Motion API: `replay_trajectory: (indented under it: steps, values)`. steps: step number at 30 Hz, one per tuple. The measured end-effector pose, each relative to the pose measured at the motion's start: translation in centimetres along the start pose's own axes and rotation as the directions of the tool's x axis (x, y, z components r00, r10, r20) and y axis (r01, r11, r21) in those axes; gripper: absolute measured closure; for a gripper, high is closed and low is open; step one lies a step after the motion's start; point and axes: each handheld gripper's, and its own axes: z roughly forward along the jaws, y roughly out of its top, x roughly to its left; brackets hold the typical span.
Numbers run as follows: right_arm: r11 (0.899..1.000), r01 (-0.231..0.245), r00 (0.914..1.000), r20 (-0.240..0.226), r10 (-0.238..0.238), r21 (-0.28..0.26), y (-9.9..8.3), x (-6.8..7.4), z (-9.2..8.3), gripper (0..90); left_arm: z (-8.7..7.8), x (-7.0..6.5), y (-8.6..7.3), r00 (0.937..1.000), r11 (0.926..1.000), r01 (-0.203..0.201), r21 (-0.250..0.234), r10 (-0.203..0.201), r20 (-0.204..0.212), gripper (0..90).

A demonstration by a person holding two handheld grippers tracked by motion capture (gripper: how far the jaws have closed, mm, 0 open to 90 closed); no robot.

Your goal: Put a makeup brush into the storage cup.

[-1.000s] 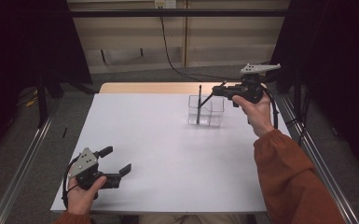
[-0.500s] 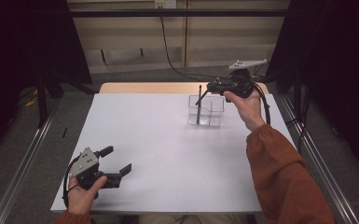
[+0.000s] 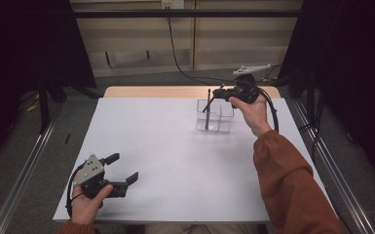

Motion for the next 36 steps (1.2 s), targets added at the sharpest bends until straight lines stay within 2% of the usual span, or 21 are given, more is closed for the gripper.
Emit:
replay_trajectory:
  steps: [3,4,14,22,29,36]
  values:
    - [1.0,0.002,1.0,0.003,-0.002,0.02,-0.3,0.0,0.4,83.5,0.0,-0.1,0.0,1.0,1.0,0.006,-0.003,-0.006,0.002,5.3]
    - [1.0,0.003,1.0,0.005,-0.003,0.021,-0.4,0.0,0.5,83.5,0.0,0.0,0.0,1.0,1.0,-0.005,0.001,0.005,0.004,5.3]
    - [0.999,-0.012,0.9999,0.001,0.012,0.038,-1.6,-0.1,1.5,83.5,0.0,0.0,0.0,1.0,1.0,-0.004,0.006,0.004,0.003,5.0]
    - [0.999,-0.028,0.9995,-0.011,0.029,0.029,-2.0,0.0,1.8,83.4,0.0,-0.1,0.0,1.0,1.0,-0.002,0.005,0.002,0.004,5.1]
    - [0.999,-0.037,0.9993,-0.002,0.037,0.019,-2.5,-0.2,1.8,82.7,0.0,0.0,0.0,1.0,1.0,-0.006,0.006,0.006,0.002,5.2]
    - [0.999,-0.048,0.9988,0.006,0.048,0.009,-3.0,-0.4,1.8,75.9,0.0,0.0,0.0,1.0,1.0,-0.002,0.002,0.002,0.0,5.2]
